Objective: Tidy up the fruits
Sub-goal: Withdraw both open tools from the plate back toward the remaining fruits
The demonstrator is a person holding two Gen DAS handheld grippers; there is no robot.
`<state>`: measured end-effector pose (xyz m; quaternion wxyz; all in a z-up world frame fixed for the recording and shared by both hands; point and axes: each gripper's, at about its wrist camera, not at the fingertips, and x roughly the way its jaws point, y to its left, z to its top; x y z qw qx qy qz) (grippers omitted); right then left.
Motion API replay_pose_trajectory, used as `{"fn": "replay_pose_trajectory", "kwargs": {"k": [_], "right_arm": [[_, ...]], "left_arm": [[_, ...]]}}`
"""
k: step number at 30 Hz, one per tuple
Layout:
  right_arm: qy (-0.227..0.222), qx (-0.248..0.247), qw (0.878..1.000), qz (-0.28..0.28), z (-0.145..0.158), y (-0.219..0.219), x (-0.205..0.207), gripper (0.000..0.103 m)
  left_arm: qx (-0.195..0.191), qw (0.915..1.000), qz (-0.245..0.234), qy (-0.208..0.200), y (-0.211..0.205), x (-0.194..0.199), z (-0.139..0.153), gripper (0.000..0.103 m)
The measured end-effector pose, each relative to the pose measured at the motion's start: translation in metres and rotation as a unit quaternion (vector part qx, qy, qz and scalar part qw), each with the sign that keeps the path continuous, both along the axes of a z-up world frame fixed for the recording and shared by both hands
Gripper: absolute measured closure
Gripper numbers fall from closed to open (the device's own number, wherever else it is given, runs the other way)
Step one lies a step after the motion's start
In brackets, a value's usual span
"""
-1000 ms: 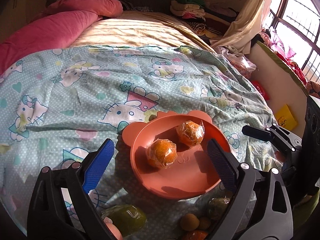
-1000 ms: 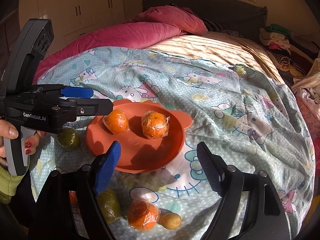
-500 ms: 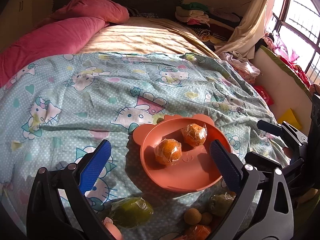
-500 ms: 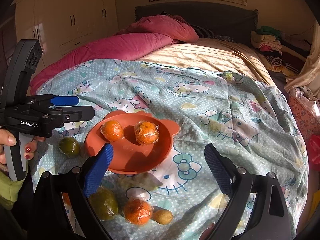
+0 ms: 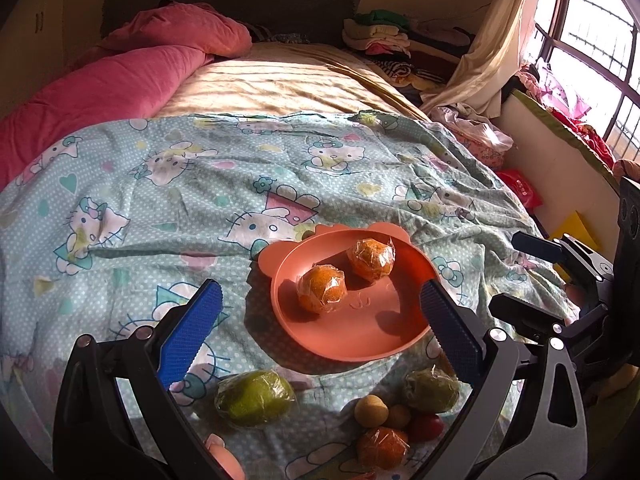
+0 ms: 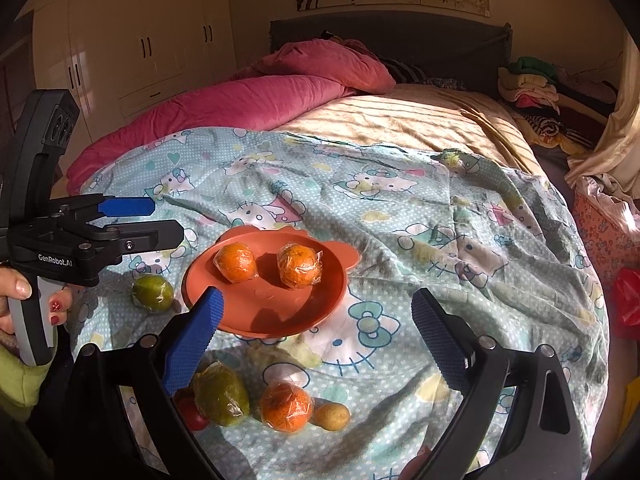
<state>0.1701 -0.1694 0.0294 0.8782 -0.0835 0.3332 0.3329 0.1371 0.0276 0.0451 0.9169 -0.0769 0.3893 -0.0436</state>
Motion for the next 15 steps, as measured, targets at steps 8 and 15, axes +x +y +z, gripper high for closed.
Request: {"fn": "replay_pose_trajectory", "kwargs": {"k": [8,15], "right_arm": [[-0.005,0.010,1.000,0.000,0.005,-0.008,-0.021,0.008],[-0.001,0.014,1.000,0.006,0.005,-0.012,-0.042,0.008]], "left_arm": [[0.006,0.9999,-0.012,-0.003,-0.008,-0.021,0.000,0.010],[0.002,0.9999,-0.015,0.005,-0.007,-0.039,-0.006,0.010]]}}
